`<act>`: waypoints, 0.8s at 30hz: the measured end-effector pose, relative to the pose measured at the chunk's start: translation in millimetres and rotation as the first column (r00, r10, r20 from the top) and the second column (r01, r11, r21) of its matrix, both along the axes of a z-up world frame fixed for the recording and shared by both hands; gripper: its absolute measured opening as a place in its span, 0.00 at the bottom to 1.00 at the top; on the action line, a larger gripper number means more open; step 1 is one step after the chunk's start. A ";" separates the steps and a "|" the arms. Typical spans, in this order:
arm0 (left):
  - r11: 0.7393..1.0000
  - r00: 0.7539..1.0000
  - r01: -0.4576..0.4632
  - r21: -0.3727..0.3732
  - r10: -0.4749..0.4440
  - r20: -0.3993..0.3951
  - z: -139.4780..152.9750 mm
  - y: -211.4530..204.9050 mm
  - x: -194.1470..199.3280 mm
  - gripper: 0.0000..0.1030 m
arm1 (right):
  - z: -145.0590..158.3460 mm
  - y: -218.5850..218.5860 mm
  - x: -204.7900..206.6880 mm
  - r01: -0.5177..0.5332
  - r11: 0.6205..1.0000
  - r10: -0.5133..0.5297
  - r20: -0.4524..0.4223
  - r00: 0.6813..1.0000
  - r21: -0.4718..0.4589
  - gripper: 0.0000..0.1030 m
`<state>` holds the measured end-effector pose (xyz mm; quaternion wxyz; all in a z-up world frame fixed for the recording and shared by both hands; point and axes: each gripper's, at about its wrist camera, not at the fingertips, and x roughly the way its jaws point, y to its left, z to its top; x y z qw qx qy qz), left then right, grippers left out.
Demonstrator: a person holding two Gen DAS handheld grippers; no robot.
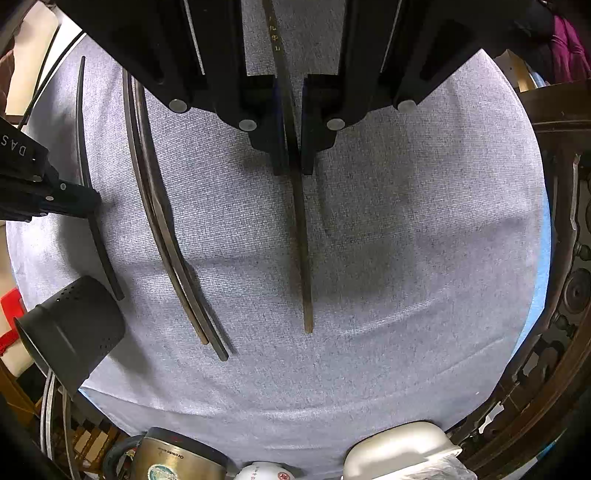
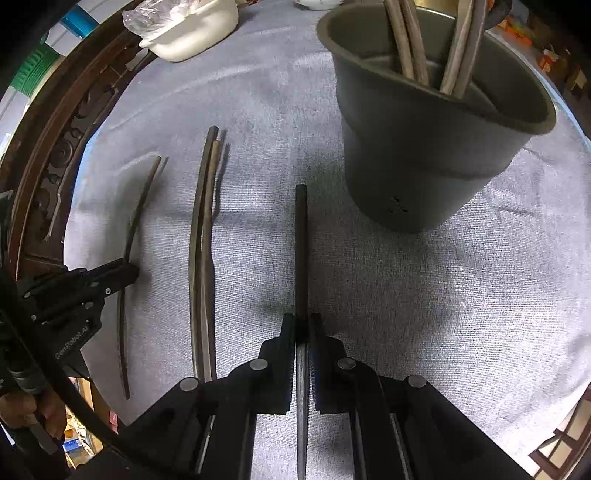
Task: Organize utensils
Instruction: 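Lift both held chopsticks and carry them over the grey holder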
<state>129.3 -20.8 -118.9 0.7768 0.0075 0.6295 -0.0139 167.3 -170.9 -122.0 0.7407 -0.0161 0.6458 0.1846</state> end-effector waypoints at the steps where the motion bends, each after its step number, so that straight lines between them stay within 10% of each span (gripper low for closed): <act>1: 1.000 1.000 -0.001 -0.003 0.001 -0.003 0.0 1.1 0.1 0.07 | 0.7 -0.5 -1.9 -0.002 1.000 0.002 0.000 1.000 -0.001 0.09; 5: 0.999 0.999 -0.006 -0.046 0.004 -0.039 2.4 5.0 5.8 0.28 | -0.9 4.4 1.4 -0.014 1.000 0.014 -0.014 1.000 -0.008 0.10; 11: 1.000 0.999 -0.002 -0.030 0.000 -0.052 6.0 -1.2 24.0 0.33 | -2.4 14.0 13.6 -0.053 0.997 0.048 -0.087 0.995 -0.052 0.10; 15: 0.999 0.999 0.030 -0.018 -0.031 -0.034 3.1 -5.5 22.7 0.05 | -2.2 26.5 16.3 -0.094 0.991 0.086 -0.081 0.993 -0.101 0.09; 24: 0.983 0.989 -0.067 -0.169 0.088 0.121 42.1 31.4 2.6 0.05 | 25.2 19.1 -18.5 -0.040 0.999 0.038 0.109 0.993 0.013 0.07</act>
